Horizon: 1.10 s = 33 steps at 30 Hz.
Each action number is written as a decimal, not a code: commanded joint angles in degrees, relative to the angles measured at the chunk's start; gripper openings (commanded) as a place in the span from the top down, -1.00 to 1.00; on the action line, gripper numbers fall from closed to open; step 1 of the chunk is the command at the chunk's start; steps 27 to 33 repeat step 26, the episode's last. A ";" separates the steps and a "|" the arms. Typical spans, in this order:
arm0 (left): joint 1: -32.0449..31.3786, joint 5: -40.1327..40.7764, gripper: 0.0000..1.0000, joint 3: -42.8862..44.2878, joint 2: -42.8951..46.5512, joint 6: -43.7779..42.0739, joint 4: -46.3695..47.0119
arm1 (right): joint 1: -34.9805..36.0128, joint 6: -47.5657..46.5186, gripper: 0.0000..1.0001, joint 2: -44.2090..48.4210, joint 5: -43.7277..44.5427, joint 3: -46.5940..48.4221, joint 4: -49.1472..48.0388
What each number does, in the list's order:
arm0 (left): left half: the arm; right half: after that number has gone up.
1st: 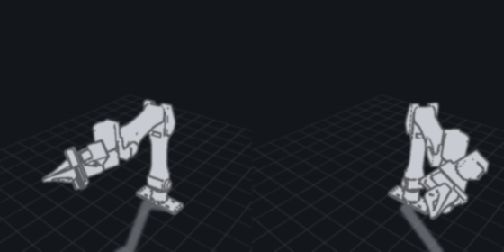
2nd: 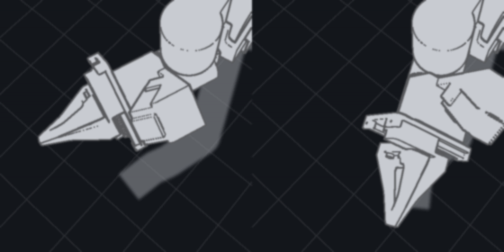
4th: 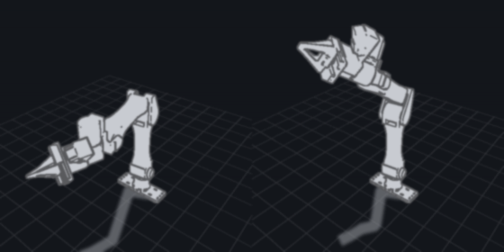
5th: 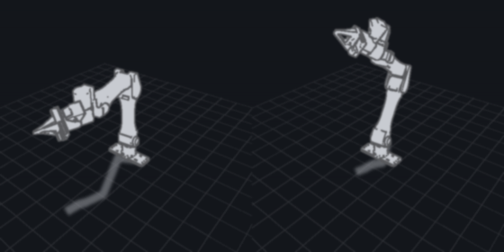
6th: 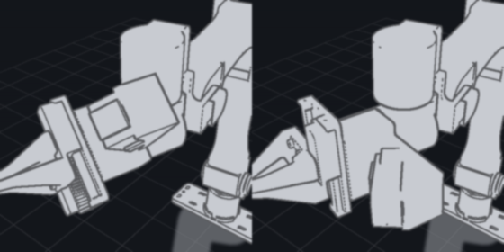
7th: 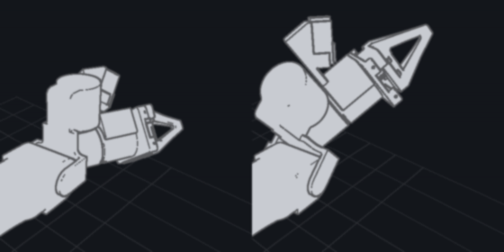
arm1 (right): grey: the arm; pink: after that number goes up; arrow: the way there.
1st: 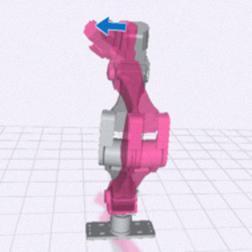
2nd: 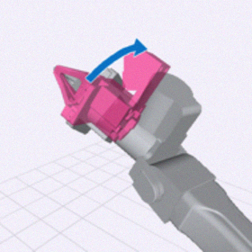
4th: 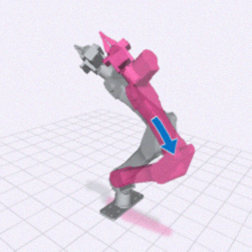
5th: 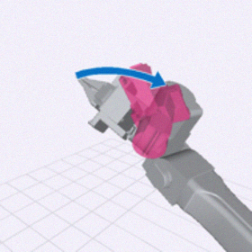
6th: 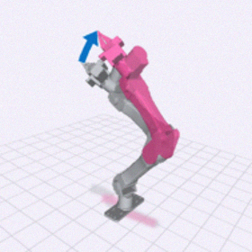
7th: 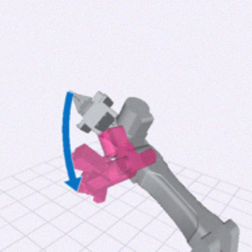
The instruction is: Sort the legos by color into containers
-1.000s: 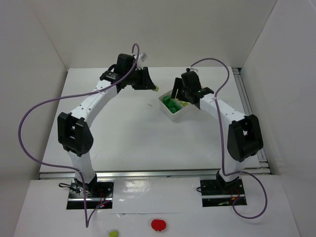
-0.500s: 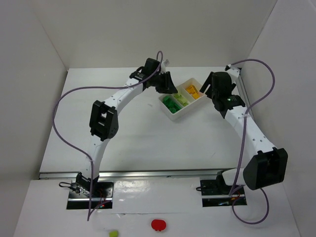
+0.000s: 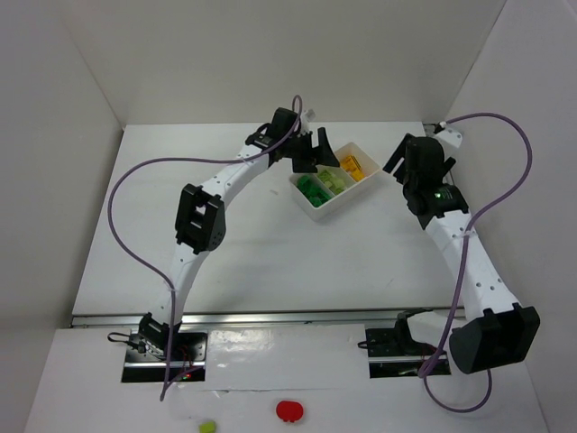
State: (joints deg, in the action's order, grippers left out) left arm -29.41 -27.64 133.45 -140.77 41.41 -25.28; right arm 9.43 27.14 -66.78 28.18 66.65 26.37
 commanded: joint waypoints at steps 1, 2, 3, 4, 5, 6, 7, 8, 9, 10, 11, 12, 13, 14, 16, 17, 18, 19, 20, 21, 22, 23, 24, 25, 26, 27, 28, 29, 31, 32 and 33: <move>-0.47 -4.34 -1.00 2.86 1.63 0.35 2.69 | -0.81 -0.86 -0.63 0.34 0.56 -0.82 0.79; -0.47 -4.35 -1.00 2.87 3.20 -0.36 2.69 | -0.82 -0.86 -0.63 0.34 -0.14 -0.82 0.27; -0.47 -5.05 -1.00 2.87 4.26 -0.89 2.69 | -0.82 -0.86 -0.66 -0.53 -1.45 -0.82 0.26; -0.47 -5.06 -1.00 2.87 5.49 -2.02 2.69 | -0.82 -0.86 -0.70 -2.02 -2.25 -0.82 0.26; -0.47 -5.06 -1.00 1.48 8.29 -2.64 2.69 | -0.82 -0.86 -0.81 -2.99 -3.04 -0.13 0.26; -0.47 -5.06 -1.00 0.86 9.88 -3.34 2.69 | -0.82 -0.86 -0.91 -3.96 -4.53 0.40 0.96; -0.47 -5.58 -1.00 0.24 11.47 -5.00 2.69 | -0.82 -0.86 -1.00 -5.10 -4.54 0.93 1.49; -0.47 -5.58 -1.00 -1.42 13.05 -5.89 2.69 | -0.82 -0.86 -1.00 -7.46 -4.54 2.24 2.97; -0.47 -5.58 -1.00 -2.48 16.46 -6.68 2.69 | -0.82 0.10 -1.00 -8.53 -4.54 2.86 3.77; 0.22 -6.19 -1.00 -5.10 18.32 -8.34 3.21 | -0.82 0.72 -1.00 -10.10 -3.93 3.48 4.56; 0.23 -6.20 -1.00 -6.78 20.25 -9.06 3.22 | -0.82 1.42 -1.00 -10.64 -3.93 4.09 5.09; 1.01 -6.20 -1.00 -8.62 22.27 -9.67 3.22 | -0.82 1.43 -1.00 -10.65 -3.93 4.10 5.09; 2.32 -4.55 -1.00 -10.47 26.64 -10.46 3.22 | -0.82 2.04 -1.00 -10.65 -3.93 4.10 5.09; 3.12 -3.66 -1.00 -15.01 29.12 -11.17 2.52 | -0.82 2.04 -1.00 -9.69 -3.93 3.40 4.40; 5.83 -1.12 -1.00 -19.78 34.13 -12.49 1.64 | -0.82 1.52 -1.00 -8.37 -3.93 1.82 2.20; 6.81 -0.23 -1.00 -24.42 39.20 -13.62 0.76 | -0.82 1.52 -1.00 -6.97 -3.93 1.81 2.19; 7.86 0.65 -1.00 -26.55 41.69 -14.33 0.76 | -0.82 1.52 -1.00 -6.96 -3.14 1.29 1.67; 9.70 1.53 -1.00 -28.57 44.15 -15.03 0.15 | -0.82 1.52 -1.00 -6.17 -1.74 1.29 1.67; 10.59 3.36 -1.00 -30.51 46.35 -15.56 0.14 | -0.82 1.52 -1.00 -6.17 -1.03 1.29 2.28; 11.38 4.42 -1.00 -34.01 50.64 -16.53 0.14 | -0.82 1.52 -1.00 -5.64 -0.33 1.29 2.28; 12.17 5.57 -1.00 -35.61 52.42 -17.06 0.14 | -0.82 1.52 -1.00 -5.64 0.55 1.29 2.80; 13.49 7.49 -1.00 -38.24 54.09 -18.37 0.14 | -0.82 1.52 -1.00 -5.64 1.25 1.29 2.81; 14.11 8.56 -1.00 -39.39 56.63 -18.99 0.14 | -0.82 1.52 -0.98 -5.64 1.26 1.29 2.81; 14.81 9.44 -1.00 -40.36 57.70 -19.52 0.14 | -0.82 1.52 -0.98 -5.12 1.26 1.29 2.81; 15.95 10.58 -1.00 -41.68 58.41 -20.05 0.14 | -0.82 1.52 -0.98 -4.59 1.26 0.76 2.29; 15.95 10.58 -1.00 -41.68 58.41 -20.05 0.14 | -0.82 1.52 -0.98 -4.59 1.26 0.76 2.29; 15.95 10.58 -1.00 -41.68 58.41 -20.05 0.14 | -0.82 1.52 -0.98 -4.59 1.26 0.76 2.29; 15.95 10.58 -1.00 -41.68 58.41 -20.05 0.14 | -0.82 1.52 -0.98 -4.59 1.26 0.76 2.29; 15.95 10.58 -1.00 -41.68 58.41 -20.05 0.14 | -0.82 1.52 -0.98 -4.59 1.26 0.76 2.29; 15.95 10.58 -1.00 -41.68 58.41 -20.05 0.14 | -0.82 1.52 -0.98 -4.59 1.26 0.76 2.29; 15.95 10.58 -1.00 -41.68 58.41 -20.05 0.14 | -0.82 1.52 -0.98 -4.59 1.26 0.76 2.29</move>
